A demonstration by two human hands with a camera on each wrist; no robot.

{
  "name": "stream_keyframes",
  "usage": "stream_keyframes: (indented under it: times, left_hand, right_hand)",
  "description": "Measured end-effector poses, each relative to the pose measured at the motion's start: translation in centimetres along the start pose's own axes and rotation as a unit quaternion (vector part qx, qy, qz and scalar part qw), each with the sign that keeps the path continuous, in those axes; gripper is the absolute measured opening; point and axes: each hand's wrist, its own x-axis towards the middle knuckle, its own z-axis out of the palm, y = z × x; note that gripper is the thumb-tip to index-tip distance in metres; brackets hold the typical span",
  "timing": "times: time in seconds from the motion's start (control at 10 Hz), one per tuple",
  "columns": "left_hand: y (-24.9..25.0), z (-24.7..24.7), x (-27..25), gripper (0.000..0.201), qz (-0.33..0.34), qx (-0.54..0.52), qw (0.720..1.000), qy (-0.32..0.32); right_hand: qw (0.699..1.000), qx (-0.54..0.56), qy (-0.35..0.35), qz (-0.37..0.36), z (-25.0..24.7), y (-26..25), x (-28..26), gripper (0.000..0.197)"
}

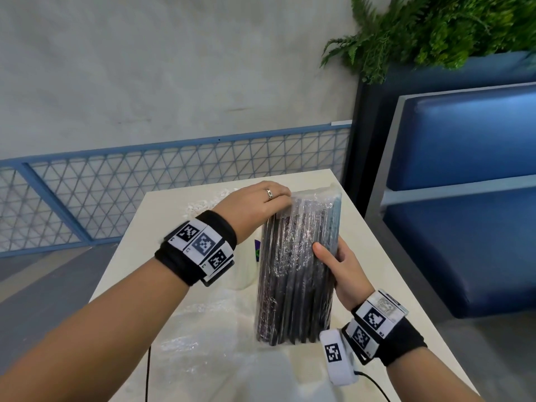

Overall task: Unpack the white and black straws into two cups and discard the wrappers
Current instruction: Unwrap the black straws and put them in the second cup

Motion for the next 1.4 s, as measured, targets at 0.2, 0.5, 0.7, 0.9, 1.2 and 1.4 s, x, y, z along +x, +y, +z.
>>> stream_keyframes:
  times: [0.2,0.5,0.7,0.9,1.2,1.4]
  left_hand:
    - [-0.5,0.3,0.5,0.029,-0.047,0.097,0.994,-0.008]
    - [0.7,0.1,-0.2,0.032,-0.027,0.069,0.994,-0.084]
    - [0.5,-0.4,-0.5,0.03,0.067,0.061,0.996,-0.002]
    - [0.3,0.6,-1.0,0.02,-0.001,0.043,0.999,0.009]
    - [1.2,-2.5,0.4,0.011,-0.195,-0.118,0.974,-0.012]
    - [-2.7,-3.1,0.2,0.003,-0.31,-0.16,0.936,0.044]
  right_hand:
    - [1.0,0.0,0.001,0.007,-0.1,-0.3,-0.3,0.045]
    - [1.0,-0.007,0.008,0.006,-0.7,-0.2,-0.4,0.052]
    - [1.0,-0.021,-0.012,0.001,-0.9,0.0,-0.2,0.053]
    - [0.999,-0.035,-0.034,-0.001,-0.6,0.0,-0.4,0.053]
    - [0.99,-0.112,-0.082,-0.008,-0.1,0.2,-1.1,0.05]
    - [0.985,-0.117,-0.122,-0.009,-0.3,-0.2,-1.8,0.068]
